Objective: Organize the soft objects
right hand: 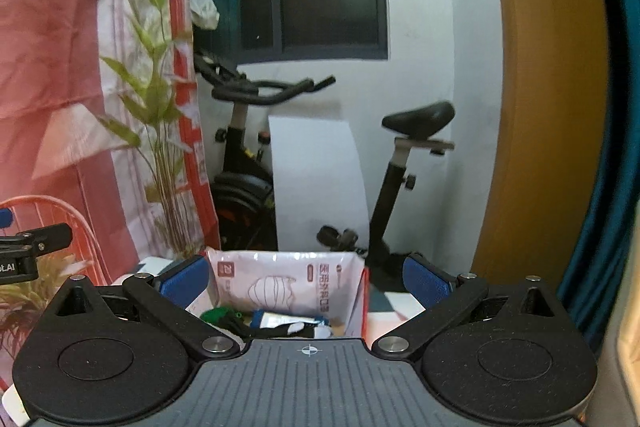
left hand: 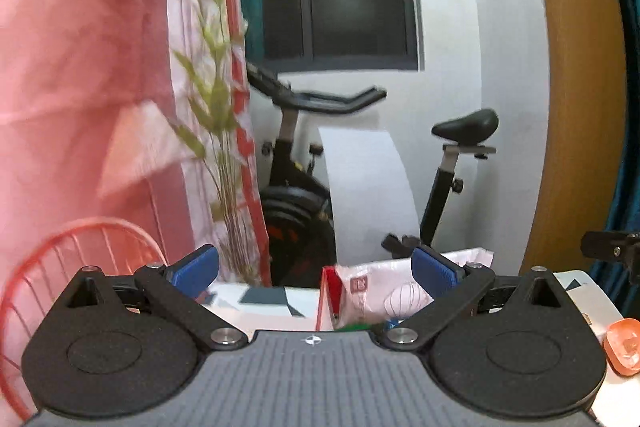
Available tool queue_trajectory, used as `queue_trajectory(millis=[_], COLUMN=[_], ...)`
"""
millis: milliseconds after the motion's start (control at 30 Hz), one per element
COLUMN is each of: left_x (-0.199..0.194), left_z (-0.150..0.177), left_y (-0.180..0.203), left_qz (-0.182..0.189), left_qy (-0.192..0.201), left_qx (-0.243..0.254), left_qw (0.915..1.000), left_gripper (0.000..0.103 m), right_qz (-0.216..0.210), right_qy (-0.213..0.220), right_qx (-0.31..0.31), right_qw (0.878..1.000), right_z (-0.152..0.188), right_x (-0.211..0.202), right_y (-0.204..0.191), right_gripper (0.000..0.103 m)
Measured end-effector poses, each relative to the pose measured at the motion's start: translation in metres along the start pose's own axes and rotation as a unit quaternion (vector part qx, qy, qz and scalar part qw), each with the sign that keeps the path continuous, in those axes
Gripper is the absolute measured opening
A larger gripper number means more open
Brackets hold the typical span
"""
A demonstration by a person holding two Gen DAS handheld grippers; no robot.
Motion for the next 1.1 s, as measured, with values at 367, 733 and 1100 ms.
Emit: queue_trajectory(millis=[367, 733, 1100], left_x=[-0.064, -0.091, -0.090], left_z=[-0.008, -0.004, -0.001], left_y=[-0.007, -0.016, -0.013], left_qz=[0.011, 0.009, 0.012], left_qy=[0.032, 0.049, 0.044], left_qx=[-0.028, -0.040, -0.040], left_qw=[0.9990, 0.9980, 0.9982], left_gripper=[0.103, 0.103, 0.103], right_qz=[0.030, 0.040, 0.049], right_qy=[0.040, 0.055, 0.056], right_qx=[-0.013, -0.023, -0.027], right_qw=[0.999, 0.997, 0.997], right_z=[-0.011, -0.010, -0.011], right_x=[-0.078, -0.121, -0.124], right_y=[-0.014, -0.023, -0.023], right_gripper=[0.103, 0.103, 0.103])
Point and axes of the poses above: each gripper's, at about its wrist camera, not at the fingertips, and x roughly the way its jaws point, y to its right, z to its underside, the point moved 4 cm from there along x, roughly the way its jaws point, and after that the axes turned 4 degrees about x, right-handed, at the moved point
